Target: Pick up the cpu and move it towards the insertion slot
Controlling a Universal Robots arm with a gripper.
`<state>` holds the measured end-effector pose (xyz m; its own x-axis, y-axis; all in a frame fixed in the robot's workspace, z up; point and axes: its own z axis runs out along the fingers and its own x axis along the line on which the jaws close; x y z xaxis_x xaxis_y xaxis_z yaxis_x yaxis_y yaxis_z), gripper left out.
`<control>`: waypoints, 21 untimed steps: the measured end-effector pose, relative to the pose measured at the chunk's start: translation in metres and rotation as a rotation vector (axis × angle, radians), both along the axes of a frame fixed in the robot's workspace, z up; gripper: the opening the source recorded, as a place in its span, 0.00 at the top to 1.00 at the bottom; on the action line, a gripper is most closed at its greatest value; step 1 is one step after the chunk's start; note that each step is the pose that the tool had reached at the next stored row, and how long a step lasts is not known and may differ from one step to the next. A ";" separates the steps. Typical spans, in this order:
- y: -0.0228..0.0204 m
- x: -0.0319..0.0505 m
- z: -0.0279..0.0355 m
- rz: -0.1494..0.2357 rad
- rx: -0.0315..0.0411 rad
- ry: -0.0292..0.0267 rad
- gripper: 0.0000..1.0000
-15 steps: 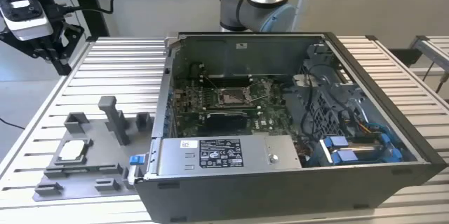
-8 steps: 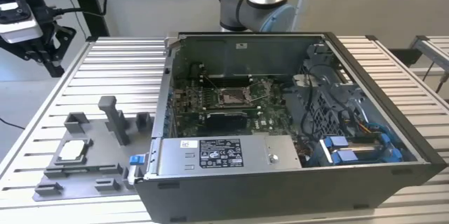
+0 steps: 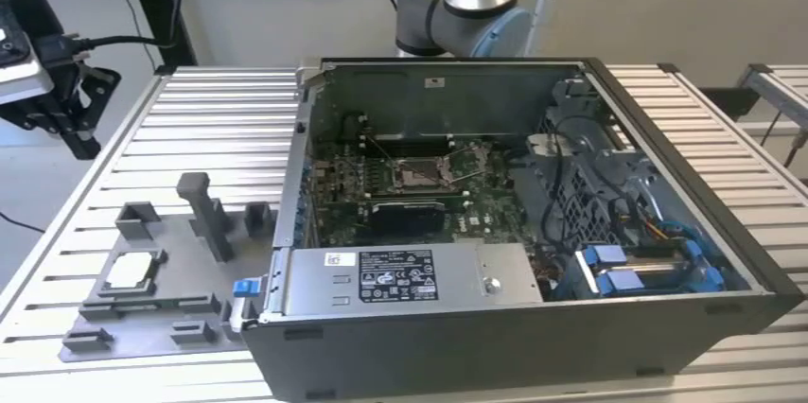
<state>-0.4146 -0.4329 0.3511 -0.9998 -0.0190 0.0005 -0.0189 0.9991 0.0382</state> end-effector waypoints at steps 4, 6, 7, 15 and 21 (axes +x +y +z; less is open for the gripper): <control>-0.0007 0.0000 -0.0003 0.000 0.0000 -0.0001 1.00; -0.0007 0.0000 -0.0003 0.001 0.0000 -0.0001 1.00; -0.0007 0.0000 -0.0002 0.001 0.0000 0.0000 1.00; -0.0007 0.0000 -0.0003 0.002 0.0000 -0.0001 0.00; -0.0007 0.0000 -0.0003 0.002 0.0000 0.0000 0.00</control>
